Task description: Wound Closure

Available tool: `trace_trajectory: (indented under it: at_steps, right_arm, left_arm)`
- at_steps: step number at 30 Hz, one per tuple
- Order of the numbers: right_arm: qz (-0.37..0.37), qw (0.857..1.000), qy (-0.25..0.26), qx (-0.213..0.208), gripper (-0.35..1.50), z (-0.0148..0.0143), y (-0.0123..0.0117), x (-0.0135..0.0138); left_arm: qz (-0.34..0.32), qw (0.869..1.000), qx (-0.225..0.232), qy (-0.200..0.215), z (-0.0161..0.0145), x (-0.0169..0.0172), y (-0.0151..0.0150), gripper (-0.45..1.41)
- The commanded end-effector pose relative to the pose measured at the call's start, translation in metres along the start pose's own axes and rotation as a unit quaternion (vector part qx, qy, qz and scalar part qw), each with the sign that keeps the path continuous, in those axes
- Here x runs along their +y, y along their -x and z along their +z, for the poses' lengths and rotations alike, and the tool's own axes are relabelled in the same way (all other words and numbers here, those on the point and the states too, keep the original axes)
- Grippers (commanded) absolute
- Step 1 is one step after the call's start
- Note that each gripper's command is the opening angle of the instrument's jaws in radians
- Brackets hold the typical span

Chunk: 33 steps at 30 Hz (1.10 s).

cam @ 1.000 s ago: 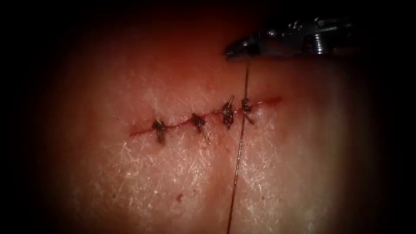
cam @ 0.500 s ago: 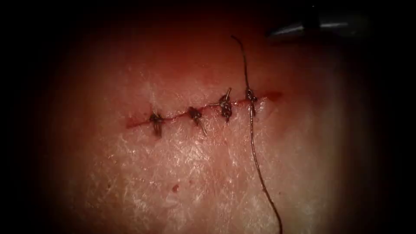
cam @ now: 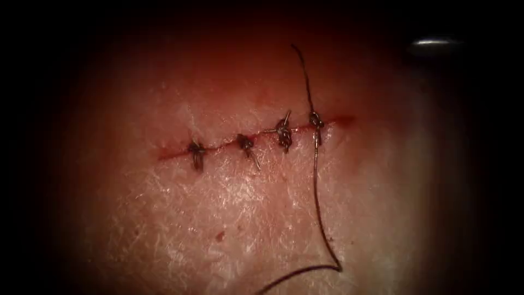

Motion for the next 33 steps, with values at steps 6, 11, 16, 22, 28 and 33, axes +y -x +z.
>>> trace_trajectory:
  at_steps: [6,11,16,22,28,33]
  right_arm:
    - [-0.019,0.999,-0.026,0.018,1.15,0.0060,0.0027,-0.0078]
    - [-0.020,0.999,-0.037,0.017,1.11,0.0092,0.0042,-0.0103]
    - [-0.016,0.998,-0.062,0.016,0.95,0.0125,0.0054,-0.0129]
    - [0.001,0.996,-0.080,0.027,0.81,0.0124,0.0049,-0.0140]
    - [0.013,0.995,-0.089,0.042,0.19,0.0100,0.0041,-0.0139]
    - [0.021,0.994,-0.091,0.049,0.16,0.0091,0.0042,-0.0138]
  left_arm:
    - [0.001,1.000,-0.003,-0.028,-0.0016,-0.0061,-0.0007,-0.45]
    - [0.003,0.999,-0.009,-0.034,-0.0011,-0.0078,-0.0006,-0.45]
    - [-0.002,0.999,-0.008,-0.033,0.0003,-0.0098,-0.0002,-0.45]
    - [-0.003,0.999,-0.013,-0.042,0.0030,-0.0133,0.0013,-0.45]
    - [0.001,0.999,-0.019,-0.043,0.0063,-0.0157,0.0041,-0.45]
    - [0.010,0.999,-0.025,-0.038,0.0081,-0.0159,0.0056,-0.45]
